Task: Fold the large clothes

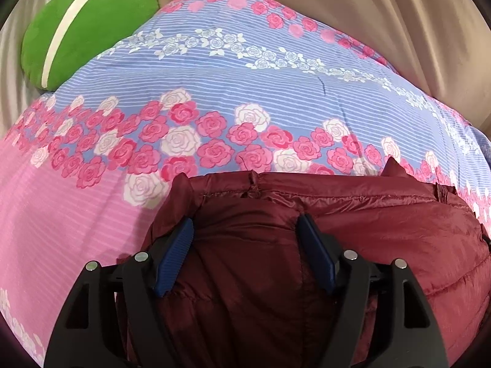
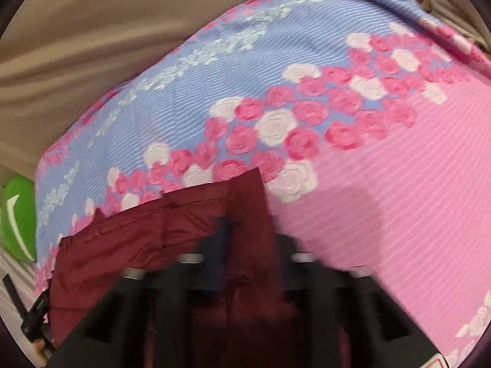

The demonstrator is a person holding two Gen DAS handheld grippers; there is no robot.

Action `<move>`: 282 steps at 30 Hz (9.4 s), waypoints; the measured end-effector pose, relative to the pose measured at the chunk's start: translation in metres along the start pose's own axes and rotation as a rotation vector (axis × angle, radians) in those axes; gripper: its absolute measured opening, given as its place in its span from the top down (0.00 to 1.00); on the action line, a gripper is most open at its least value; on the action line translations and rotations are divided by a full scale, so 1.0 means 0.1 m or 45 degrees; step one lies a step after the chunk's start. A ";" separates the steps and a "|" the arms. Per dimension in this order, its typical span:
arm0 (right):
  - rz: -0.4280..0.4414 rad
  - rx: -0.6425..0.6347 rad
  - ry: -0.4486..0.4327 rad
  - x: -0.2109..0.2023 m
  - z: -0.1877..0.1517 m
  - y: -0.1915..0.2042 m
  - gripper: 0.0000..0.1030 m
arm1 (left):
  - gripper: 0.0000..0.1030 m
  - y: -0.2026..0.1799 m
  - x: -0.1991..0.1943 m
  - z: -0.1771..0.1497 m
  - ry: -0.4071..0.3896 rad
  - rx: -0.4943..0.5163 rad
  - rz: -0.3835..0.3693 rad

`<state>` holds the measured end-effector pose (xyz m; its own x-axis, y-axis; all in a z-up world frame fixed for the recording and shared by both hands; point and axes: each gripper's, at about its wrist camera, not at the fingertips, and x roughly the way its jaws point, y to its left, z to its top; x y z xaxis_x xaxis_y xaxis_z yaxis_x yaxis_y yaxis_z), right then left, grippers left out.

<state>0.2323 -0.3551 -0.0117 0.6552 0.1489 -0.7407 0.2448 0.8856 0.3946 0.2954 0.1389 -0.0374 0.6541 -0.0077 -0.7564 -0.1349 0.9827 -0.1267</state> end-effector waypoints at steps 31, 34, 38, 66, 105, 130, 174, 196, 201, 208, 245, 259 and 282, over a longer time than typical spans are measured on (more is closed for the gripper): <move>0.240 -0.572 0.069 -0.29 -0.99 2.06 0.85 | 0.29 -0.05 0.03 -0.01 0.009 0.045 0.057; 0.221 -0.549 0.109 -0.11 -0.89 2.10 0.85 | 0.29 -0.06 0.03 -0.01 0.008 0.042 0.054; 0.215 -0.529 0.230 0.19 -0.99 1.98 0.92 | 0.28 -0.06 0.03 -0.02 0.006 0.034 0.044; 0.295 -0.518 0.288 0.19 -1.04 2.14 0.82 | 0.14 0.86 -0.69 -0.64 0.153 -0.379 -0.283; 0.440 -0.461 0.232 -0.50 -0.84 1.38 0.82 | 0.90 -1.09 -2.03 -0.03 -0.120 0.072 -0.792; 0.448 -0.301 0.109 -0.93 -0.80 0.65 0.73 | 0.90 -1.26 -2.22 -0.24 -0.144 0.091 -0.732; 0.558 -0.439 -0.184 -2.17 -1.11 0.24 0.26 | 0.05 -1.38 -1.98 -0.46 -0.112 -0.089 -0.709; 0.383 -0.116 0.053 -1.46 -1.69 -0.45 0.93 | 0.08 -1.85 -1.67 -1.25 0.037 0.296 -0.513; 0.405 -0.043 0.140 -1.25 -1.75 -0.59 0.91 | 0.08 -2.13 -1.40 -1.48 0.021 0.421 -0.331; 0.358 -0.129 -0.080 -1.84 -1.22 -0.56 0.66 | 0.08 -2.10 -1.38 -1.44 0.036 0.388 -0.326; 0.522 -0.295 0.135 -0.57 0.22 0.12 0.48 | 0.07 -3.08 -1.01 -1.02 -0.073 0.563 -0.335; 0.359 -0.252 0.185 -0.08 -0.17 -0.15 0.97 | 0.07 -3.00 -1.29 -1.06 -0.072 0.521 -0.336; -0.004 -0.411 0.105 -1.26 -1.55 -0.26 0.84 | 0.07 -2.71 -1.60 -1.25 -0.067 0.496 -0.330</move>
<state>0.0325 -0.3289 -0.0127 0.5916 0.1693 -0.7882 -0.0008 0.9778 0.2094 0.1342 -0.1492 0.0373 0.6674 -0.2628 -0.6968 0.3210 0.9458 -0.0494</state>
